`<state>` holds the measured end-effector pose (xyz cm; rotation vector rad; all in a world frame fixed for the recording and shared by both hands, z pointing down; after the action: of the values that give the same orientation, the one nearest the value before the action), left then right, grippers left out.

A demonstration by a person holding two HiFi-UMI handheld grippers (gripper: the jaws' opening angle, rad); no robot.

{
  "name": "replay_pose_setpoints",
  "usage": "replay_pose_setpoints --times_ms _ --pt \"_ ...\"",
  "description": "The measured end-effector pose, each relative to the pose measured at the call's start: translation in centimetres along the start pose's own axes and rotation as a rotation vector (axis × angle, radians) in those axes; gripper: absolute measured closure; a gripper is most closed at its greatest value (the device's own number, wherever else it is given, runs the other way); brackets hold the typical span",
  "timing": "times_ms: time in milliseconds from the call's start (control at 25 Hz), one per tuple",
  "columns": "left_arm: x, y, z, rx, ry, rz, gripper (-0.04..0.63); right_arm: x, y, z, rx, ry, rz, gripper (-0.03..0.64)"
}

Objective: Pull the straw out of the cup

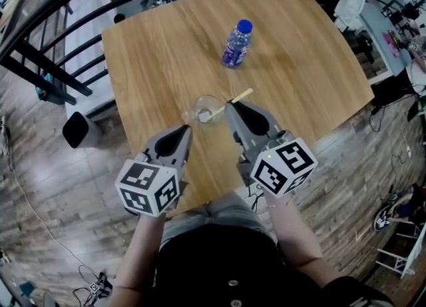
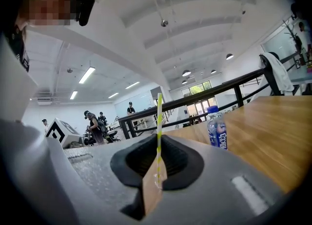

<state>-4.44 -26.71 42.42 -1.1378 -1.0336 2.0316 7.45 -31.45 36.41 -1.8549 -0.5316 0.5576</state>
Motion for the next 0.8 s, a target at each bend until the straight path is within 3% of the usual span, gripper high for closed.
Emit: replay_pose_setpoints --times_ms 800 --pt "2.2 2.5 -3.1 -0.022 -0.004 -0.155 0.578 4.5 3.8 2.3 0.008 0.031 -0.165 0.594"
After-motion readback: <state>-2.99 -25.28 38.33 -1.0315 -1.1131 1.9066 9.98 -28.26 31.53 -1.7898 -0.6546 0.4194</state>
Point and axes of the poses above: the fingertips, and each gripper's own axes: x backward along the fingers, z to its left, y out of its top, the point moved 3 cm from there along x, backward along the fingers, and after that the axes turned 7 degrees about y, right-handed, at the moved point
